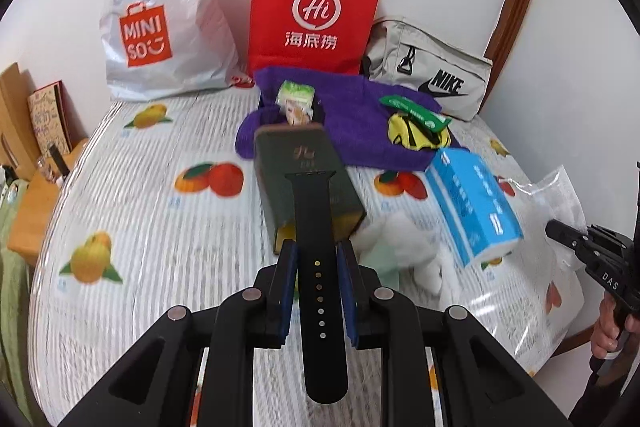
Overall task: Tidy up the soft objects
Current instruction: 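Carry the black strap and clear mesh bag over the purple towel with both tools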
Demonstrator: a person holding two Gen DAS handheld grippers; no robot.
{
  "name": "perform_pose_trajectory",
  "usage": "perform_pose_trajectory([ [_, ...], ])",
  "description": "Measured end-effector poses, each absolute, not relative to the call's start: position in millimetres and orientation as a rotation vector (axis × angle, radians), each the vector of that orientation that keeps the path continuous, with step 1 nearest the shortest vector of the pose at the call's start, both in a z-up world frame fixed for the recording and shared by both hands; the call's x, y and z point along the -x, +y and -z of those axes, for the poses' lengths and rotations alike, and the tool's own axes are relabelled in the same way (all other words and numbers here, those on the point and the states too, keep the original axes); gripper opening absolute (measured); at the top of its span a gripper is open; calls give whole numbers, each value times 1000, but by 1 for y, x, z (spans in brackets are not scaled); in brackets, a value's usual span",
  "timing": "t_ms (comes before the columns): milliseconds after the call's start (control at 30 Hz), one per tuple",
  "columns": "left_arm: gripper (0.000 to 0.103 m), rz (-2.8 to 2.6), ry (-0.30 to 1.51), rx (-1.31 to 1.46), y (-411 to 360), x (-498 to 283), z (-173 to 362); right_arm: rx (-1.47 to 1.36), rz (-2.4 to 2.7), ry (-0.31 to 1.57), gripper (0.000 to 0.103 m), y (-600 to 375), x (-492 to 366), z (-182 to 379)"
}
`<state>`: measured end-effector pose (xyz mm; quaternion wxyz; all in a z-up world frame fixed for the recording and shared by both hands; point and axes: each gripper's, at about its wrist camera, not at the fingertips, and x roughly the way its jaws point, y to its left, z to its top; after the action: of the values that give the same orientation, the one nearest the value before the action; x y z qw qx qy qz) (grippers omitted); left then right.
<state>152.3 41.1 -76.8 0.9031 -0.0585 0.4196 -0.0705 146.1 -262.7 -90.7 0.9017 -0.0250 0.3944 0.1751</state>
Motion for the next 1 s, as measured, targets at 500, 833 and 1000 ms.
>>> perform_pose_trajectory([
  [500,20,153,865,126,38,-235,62,66,-428,802,4,-237,-267,72],
  [833,20,145,887,139,47,-287,67,106,-453,857,4,-210,-353,92],
  [1000,20,155,890,144,47,-308,69,125,-453,910,5,-202,-384,109],
])
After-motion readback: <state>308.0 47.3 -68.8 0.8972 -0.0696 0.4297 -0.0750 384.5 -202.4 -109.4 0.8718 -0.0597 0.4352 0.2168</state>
